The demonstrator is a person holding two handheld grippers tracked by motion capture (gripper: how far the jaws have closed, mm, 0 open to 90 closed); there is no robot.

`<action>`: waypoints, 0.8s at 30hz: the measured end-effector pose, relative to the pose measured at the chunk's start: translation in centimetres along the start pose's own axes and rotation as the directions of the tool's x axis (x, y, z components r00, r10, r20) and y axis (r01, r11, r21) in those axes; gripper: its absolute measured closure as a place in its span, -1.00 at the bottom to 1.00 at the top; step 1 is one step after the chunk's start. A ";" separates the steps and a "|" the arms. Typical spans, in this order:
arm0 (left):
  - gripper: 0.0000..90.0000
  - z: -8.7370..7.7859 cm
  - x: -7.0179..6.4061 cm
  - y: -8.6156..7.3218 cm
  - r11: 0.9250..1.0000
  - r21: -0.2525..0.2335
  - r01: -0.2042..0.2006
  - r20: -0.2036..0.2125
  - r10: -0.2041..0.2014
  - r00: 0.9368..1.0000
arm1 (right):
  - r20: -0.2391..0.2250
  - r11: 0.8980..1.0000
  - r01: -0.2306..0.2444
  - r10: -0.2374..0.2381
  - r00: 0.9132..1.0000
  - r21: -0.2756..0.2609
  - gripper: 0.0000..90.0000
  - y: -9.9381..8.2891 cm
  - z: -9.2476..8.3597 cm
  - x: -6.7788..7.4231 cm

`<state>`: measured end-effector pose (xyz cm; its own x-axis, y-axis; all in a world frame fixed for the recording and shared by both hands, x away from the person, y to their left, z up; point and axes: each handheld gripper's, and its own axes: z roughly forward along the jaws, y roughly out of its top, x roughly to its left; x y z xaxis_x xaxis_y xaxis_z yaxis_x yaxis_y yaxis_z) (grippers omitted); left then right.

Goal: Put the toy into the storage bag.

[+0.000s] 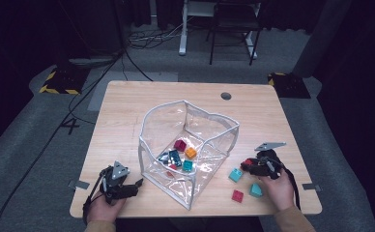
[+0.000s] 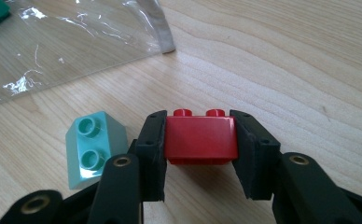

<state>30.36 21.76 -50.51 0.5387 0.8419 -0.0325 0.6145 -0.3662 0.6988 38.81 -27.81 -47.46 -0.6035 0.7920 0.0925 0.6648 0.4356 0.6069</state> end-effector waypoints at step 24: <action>-0.41 0.0 0.0 0.0 1.000 0.000 0.001 0.002 -0.001 1.000 | -0.075 0.997 0.013 -0.018 0.997 -0.076 0.30 1.6 -3.9 0.7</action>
<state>30.38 21.75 -50.51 0.5391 0.8415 -0.0348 0.6152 -0.3653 0.6987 37.76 -28.20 -43.36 -0.6470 0.7494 0.1406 0.6217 0.4117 0.6664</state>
